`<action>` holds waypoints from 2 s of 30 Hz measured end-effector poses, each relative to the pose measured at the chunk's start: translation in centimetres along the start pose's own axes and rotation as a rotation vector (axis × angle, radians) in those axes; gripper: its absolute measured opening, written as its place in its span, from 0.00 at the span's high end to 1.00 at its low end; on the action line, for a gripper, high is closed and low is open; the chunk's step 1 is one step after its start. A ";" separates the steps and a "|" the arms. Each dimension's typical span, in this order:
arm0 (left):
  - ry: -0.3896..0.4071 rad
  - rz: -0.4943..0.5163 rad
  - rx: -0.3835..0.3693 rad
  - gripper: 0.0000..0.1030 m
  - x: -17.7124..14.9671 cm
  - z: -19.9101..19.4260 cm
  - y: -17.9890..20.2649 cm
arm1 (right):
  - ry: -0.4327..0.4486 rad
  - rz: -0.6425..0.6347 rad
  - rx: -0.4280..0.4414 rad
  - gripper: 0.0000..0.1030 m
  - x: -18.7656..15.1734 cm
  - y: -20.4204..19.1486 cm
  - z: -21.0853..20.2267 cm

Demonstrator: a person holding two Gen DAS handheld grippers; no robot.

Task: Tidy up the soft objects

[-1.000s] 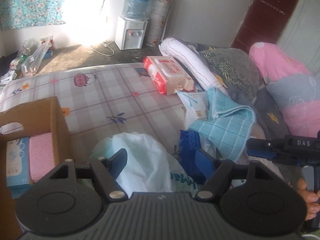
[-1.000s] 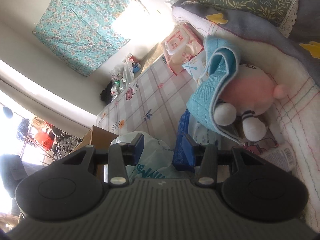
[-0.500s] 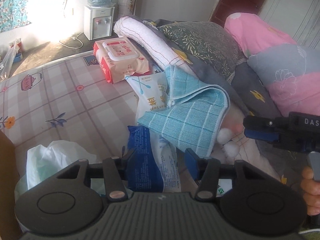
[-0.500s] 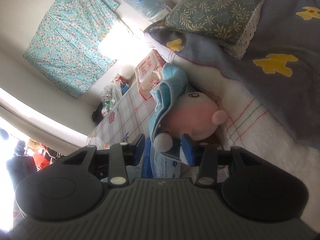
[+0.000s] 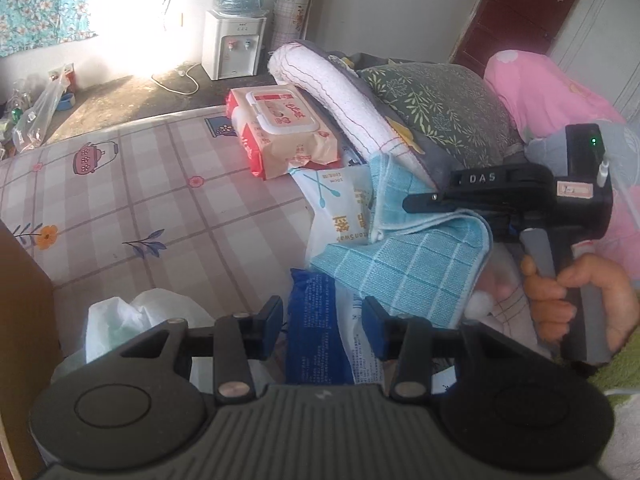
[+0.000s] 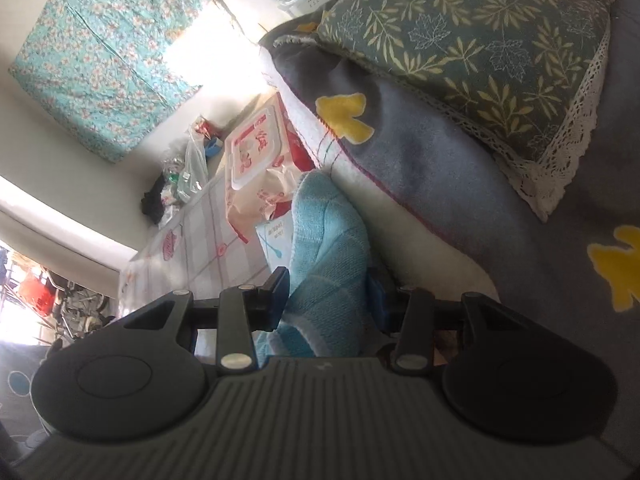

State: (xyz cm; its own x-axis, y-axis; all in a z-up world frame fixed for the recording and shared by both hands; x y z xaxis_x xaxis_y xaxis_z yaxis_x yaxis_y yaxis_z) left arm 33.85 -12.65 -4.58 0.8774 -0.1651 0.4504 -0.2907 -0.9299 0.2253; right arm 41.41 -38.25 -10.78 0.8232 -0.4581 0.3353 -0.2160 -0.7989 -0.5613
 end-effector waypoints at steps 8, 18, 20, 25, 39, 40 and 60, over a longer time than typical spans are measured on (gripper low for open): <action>0.034 -0.086 0.067 0.57 1.1 -1.8 -5.0 | -0.035 -0.209 0.128 0.90 -2.7 -5.4 0.0; 0.048 -0.070 0.027 0.53 2.5 -0.9 -3.3 | -0.242 -0.568 0.177 0.63 -12.7 -11.4 -1.4; 0.043 -0.059 0.018 0.52 2.9 -0.2 -2.5 | -0.195 -0.580 0.174 0.49 -12.3 -11.6 -2.8; 0.024 -0.038 0.004 0.52 4.1 2.0 -1.0 | -0.043 -0.439 0.260 0.46 -7.8 -9.1 -6.7; -0.115 0.083 0.069 0.55 7.6 12.6 0.8 | -0.145 -0.144 0.000 0.71 2.8 -3.0 7.7; -0.125 0.083 0.075 0.55 7.8 13.2 0.8 | -0.154 -0.143 -0.018 0.71 3.0 -2.7 8.6; -0.214 -0.118 -0.107 0.75 9.2 16.9 -1.1 | -0.222 -0.112 -0.008 0.77 3.2 -1.7 12.9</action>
State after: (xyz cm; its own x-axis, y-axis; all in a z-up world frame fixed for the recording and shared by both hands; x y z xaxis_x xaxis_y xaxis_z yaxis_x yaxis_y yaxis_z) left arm 48.69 -18.67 -15.26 0.9650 -0.1345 0.2251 -0.2108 -0.9086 0.3607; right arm 51.17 -33.33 -18.46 0.9371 -0.2703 0.2207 -0.1200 -0.8435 -0.5235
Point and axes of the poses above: each gripper's, at about its wrist camera, not at the fingertips, and z roughly the way its jaws point, y to its right, x to its top, the point moved 8 cm from there along z, roughly the way its jaws point, and after that the axes turned 7 degrees about -y, right-handed, at the moved point
